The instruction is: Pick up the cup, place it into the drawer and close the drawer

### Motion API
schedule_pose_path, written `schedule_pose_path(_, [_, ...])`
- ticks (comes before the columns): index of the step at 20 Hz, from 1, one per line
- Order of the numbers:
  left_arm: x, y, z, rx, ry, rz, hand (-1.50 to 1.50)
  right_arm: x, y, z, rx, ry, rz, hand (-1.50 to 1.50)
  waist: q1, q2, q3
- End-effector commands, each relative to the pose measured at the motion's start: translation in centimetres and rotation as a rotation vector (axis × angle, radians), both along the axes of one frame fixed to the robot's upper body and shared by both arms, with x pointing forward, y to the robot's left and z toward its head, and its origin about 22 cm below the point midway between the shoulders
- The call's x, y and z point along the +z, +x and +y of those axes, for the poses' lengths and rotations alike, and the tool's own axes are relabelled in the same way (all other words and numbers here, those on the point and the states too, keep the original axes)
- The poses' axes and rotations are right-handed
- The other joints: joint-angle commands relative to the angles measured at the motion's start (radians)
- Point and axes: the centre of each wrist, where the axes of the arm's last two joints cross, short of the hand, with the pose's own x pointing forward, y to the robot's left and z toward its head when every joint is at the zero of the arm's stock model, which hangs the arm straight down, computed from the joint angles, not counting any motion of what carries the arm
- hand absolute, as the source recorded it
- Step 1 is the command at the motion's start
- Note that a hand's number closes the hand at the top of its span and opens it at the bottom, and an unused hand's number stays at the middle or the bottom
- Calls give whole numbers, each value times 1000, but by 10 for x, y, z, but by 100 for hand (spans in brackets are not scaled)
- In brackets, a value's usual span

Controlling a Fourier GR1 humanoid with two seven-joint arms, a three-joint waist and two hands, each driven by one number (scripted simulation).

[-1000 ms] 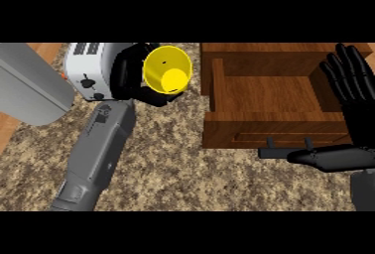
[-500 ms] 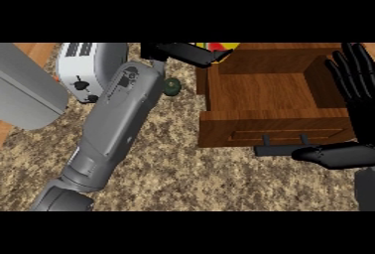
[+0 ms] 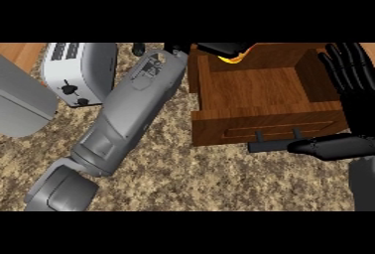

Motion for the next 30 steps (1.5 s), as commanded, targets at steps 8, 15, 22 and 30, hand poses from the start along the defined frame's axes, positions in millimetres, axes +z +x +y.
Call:
schedule_pose_path(8, [-49,0,8,-36,199,168,150,17,10,21,104,-16,-37,-150,-105,27,0])
schedule_pose_path(15, [-55,-5,7,-73,100,155,-150,15,18,32,209,2,-40,-150,-134,36,0])
schedule_pose_path(22, [-40,-6,3,-150,-147,75,-150,13,17,71,566,-20,0,150,-120,35,-2])
schedule_pose_path(30, [-43,-4,6,-37,-235,19,-150,12,6,61,679,-471,190,150,-71,12,-2])
